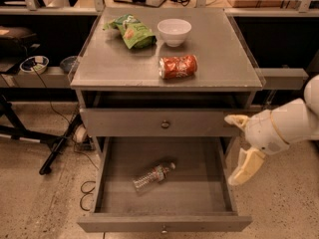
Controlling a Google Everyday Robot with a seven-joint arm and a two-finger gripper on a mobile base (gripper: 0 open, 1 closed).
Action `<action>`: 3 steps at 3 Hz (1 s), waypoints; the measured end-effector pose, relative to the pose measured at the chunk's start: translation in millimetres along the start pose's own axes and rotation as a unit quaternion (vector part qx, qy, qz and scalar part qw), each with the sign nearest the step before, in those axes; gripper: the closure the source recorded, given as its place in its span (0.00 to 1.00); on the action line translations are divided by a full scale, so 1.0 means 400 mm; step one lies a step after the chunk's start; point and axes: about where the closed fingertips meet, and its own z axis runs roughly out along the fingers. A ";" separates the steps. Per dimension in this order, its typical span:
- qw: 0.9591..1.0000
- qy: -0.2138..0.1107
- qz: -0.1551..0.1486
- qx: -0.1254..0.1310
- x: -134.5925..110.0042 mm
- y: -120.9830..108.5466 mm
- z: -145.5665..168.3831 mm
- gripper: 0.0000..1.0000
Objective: Pick water bottle from middle drawer and place on counter
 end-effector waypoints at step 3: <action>0.999 -0.052 -0.009 -0.001 -0.057 -0.053 0.178 0.00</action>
Offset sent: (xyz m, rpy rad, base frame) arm 0.0311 0.0380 -0.0309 0.1251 -0.0085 0.0401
